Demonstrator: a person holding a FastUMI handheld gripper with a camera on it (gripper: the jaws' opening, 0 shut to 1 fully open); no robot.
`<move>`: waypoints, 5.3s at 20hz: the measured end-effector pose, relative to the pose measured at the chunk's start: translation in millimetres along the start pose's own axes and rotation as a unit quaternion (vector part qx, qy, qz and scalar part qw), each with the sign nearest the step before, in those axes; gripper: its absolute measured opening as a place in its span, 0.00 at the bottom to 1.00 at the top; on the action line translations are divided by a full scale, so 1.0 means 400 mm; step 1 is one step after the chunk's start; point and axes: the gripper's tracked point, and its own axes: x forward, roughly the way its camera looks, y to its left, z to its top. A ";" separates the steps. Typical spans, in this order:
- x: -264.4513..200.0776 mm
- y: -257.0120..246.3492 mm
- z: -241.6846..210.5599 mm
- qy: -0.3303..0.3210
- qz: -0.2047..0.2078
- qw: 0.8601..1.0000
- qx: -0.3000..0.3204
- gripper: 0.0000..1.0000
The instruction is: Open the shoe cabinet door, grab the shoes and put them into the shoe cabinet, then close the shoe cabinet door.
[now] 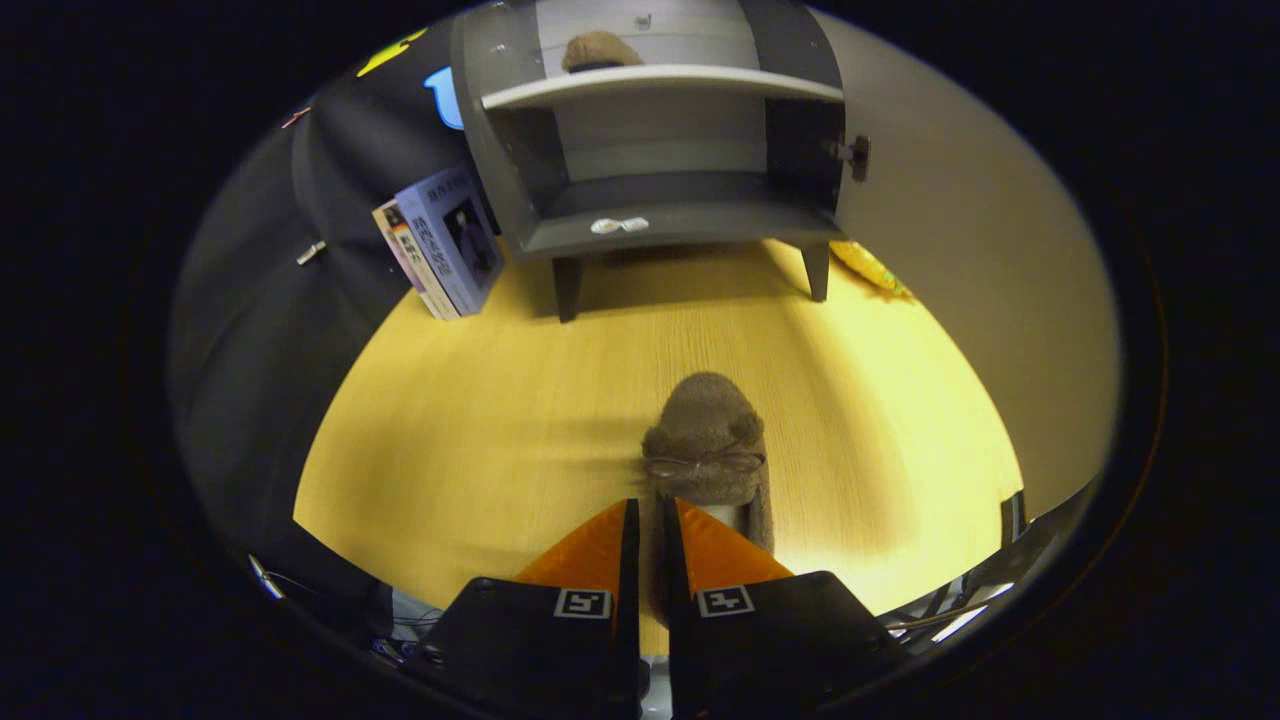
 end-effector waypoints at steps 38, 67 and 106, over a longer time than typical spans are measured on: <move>0.194 -0.047 0.108 -0.046 0.005 0.999 -0.009 0.05; -0.208 -0.058 1.248 -0.232 -0.013 0.973 -0.006 0.05; -0.092 -0.039 1.314 -0.207 -0.021 0.978 -0.005 0.98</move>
